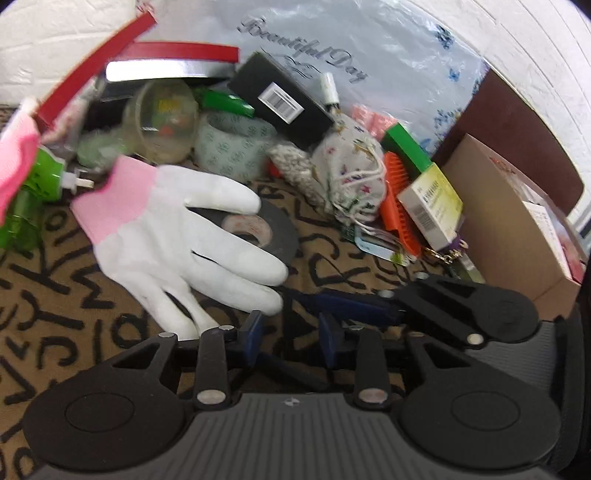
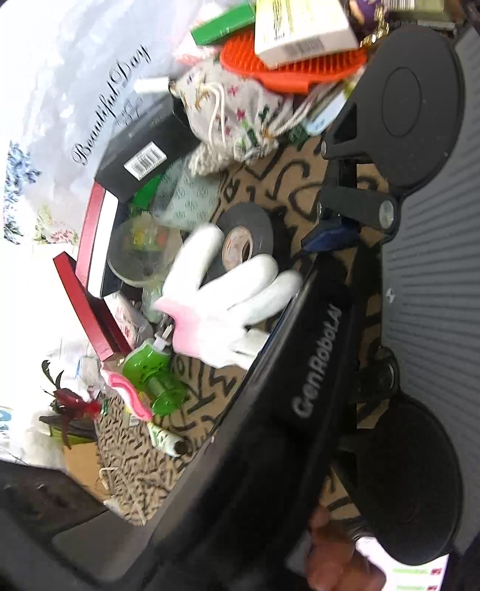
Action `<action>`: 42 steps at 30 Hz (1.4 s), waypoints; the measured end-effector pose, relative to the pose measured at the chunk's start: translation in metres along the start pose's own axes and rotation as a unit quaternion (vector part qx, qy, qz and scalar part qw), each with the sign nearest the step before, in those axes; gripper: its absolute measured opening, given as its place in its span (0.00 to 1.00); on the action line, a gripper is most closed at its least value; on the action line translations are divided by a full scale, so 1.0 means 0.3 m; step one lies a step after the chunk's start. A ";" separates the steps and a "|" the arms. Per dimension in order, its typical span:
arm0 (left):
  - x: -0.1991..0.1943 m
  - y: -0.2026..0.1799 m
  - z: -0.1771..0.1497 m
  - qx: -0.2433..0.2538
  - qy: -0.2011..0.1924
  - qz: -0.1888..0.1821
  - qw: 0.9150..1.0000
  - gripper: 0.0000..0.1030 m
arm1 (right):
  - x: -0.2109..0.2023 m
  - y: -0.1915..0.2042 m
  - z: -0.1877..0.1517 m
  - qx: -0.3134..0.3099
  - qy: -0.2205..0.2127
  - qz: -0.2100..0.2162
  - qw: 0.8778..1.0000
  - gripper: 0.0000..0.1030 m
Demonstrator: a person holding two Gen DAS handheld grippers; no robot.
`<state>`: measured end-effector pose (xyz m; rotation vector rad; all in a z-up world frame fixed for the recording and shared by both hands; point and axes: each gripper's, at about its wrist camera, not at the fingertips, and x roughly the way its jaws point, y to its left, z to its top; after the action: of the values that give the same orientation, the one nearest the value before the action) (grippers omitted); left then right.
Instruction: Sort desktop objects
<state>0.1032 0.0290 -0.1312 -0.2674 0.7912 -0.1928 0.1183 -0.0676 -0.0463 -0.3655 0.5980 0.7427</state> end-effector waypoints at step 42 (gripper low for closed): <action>0.031 -0.006 0.046 -0.031 0.038 -0.048 0.998 0.54 | 0.006 -0.075 -0.022 0.020 0.005 0.009 1.000 0.72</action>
<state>0.1193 0.0272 -0.1277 -0.3588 0.8620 -0.2695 0.1331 -0.0854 -0.0504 -0.3272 0.6261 0.7445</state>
